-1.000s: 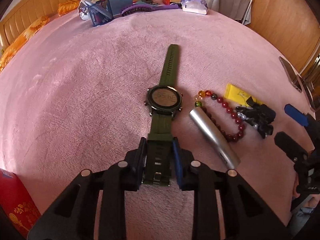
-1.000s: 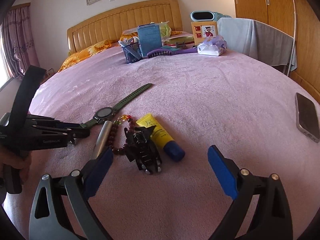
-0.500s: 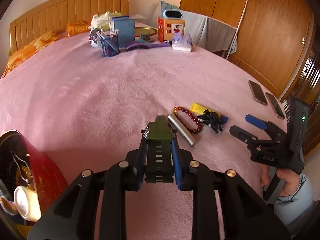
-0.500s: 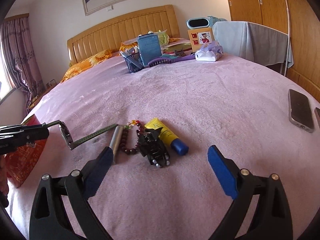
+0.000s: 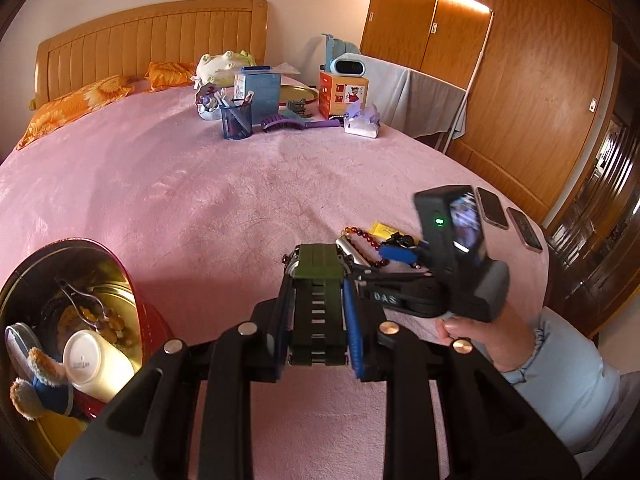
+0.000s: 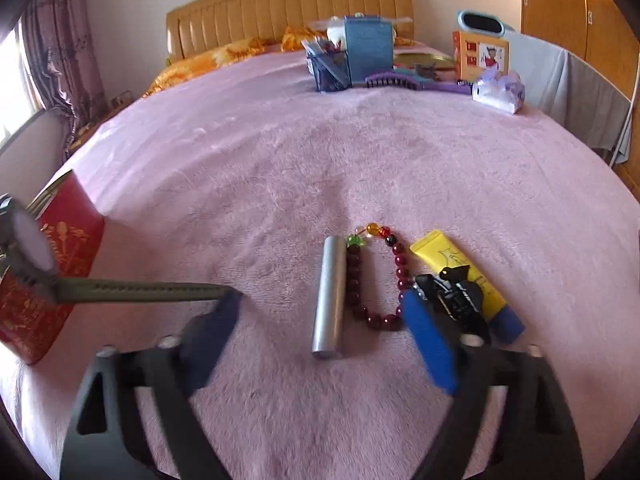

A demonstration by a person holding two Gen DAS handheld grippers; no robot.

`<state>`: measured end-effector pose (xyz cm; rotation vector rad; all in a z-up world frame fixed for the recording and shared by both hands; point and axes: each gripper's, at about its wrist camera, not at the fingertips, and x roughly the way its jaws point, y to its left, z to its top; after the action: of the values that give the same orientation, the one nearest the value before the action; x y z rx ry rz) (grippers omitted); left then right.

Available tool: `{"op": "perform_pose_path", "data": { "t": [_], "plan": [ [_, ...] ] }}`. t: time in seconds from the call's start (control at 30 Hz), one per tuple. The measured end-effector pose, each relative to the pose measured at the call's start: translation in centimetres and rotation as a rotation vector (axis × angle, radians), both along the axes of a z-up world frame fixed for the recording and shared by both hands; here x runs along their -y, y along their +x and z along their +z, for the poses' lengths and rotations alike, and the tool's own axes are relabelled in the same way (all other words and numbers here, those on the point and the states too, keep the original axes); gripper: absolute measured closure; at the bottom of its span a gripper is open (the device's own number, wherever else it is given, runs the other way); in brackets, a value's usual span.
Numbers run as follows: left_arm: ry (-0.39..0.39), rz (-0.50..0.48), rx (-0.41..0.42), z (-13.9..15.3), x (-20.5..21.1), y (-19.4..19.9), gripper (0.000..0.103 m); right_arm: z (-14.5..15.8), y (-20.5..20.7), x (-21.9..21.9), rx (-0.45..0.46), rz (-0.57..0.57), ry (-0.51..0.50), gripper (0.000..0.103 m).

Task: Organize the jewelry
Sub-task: 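Grasp the silver cylinder with the right tool while the left tool holds the watch, then lower the watch into the tin with the left tool while the right tool carries the silver cylinder over it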

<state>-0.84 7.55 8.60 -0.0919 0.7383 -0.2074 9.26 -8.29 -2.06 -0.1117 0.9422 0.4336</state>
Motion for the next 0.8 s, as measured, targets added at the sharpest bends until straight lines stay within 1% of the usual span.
{"op": "perform_pose_path", "data": {
  "t": [0.03,0.13,0.2,0.23,0.37,0.47,0.6,0.8],
  "plan": [
    [-0.001,0.001,-0.001,-0.1,-0.1,-0.2,0.078,-0.6,0.3,-0.3,-0.014,-0.013,-0.031,0.079],
    [-0.008,0.001,0.002,-0.1,-0.6,-0.9,0.078,-0.5,-0.3,-0.4,-0.003,-0.003,-0.057,0.085],
    [-0.014,0.005,0.013,0.3,-0.9,-1.3,0.078,0.2,-1.2,0.1,-0.009,0.012,-0.016,0.085],
    [-0.02,0.007,0.021,0.5,-1.1,-1.5,0.078,0.8,-1.8,0.5,0.004,0.008,0.012,0.085],
    [-0.04,0.017,0.065,2.0,-1.4,-2.6,0.078,4.5,-4.8,1.7,0.076,0.032,0.101,0.085],
    [-0.041,0.016,0.102,3.4,-1.4,-3.7,0.078,7.7,-7.2,2.2,0.145,0.061,0.145,0.085],
    [-0.036,0.021,0.142,4.9,-1.6,-5.3,0.078,10.4,-9.6,1.6,0.206,0.121,0.156,0.085],
    [-0.041,0.068,0.172,5.9,-3.4,-7.8,0.078,11.3,-12.3,-0.1,0.219,0.181,0.161,0.085]
  ]
}}
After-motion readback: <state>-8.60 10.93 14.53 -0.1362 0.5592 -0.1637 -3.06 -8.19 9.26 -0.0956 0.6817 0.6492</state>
